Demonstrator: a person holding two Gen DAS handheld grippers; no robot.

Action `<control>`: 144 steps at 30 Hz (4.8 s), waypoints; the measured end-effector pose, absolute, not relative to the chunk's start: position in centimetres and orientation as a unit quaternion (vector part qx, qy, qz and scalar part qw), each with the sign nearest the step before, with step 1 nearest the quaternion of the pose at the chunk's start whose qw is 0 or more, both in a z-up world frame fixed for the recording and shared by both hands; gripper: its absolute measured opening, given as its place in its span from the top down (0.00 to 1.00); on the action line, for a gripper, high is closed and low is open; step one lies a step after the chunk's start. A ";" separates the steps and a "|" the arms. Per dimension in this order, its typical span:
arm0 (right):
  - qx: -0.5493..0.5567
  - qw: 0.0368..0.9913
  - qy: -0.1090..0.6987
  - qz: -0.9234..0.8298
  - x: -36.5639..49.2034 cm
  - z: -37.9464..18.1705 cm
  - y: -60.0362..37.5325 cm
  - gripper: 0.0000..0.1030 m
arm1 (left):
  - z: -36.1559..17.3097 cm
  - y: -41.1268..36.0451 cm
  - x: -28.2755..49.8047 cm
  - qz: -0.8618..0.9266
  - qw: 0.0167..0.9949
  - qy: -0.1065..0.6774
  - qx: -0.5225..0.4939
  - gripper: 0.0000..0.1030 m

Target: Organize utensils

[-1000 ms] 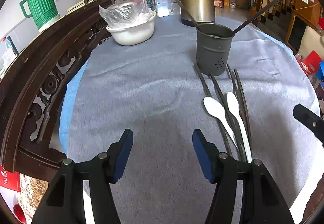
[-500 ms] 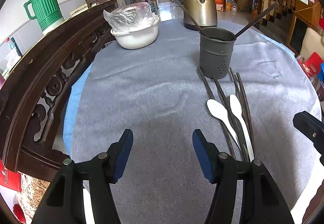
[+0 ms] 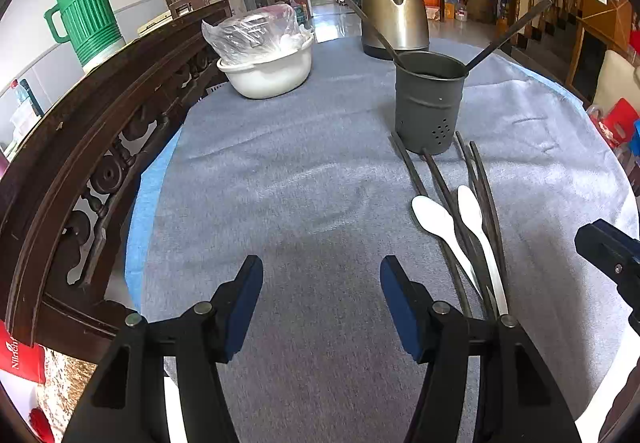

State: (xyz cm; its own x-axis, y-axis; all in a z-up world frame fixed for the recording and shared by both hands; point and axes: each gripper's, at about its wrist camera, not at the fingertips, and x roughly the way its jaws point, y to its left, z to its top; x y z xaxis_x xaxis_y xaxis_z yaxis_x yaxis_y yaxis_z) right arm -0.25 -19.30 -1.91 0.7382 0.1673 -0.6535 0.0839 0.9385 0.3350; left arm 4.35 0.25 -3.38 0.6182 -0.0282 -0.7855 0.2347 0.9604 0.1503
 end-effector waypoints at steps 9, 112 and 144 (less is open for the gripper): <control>0.192 0.907 0.374 0.015 0.4 -3.0 -20.1 0.54 | -4.2 0.1 5.3 -0.089 0.881 0.454 0.103 0.40; 0.194 0.853 0.469 0.118 6.7 -6.6 -19.6 0.92 | -7.4 -1.6 14.4 -0.297 0.784 0.538 0.089 0.63; 0.110 0.856 0.504 0.034 9.1 -8.5 -18.9 0.91 | -8.0 -3.8 13.7 -0.324 0.784 0.518 0.115 0.84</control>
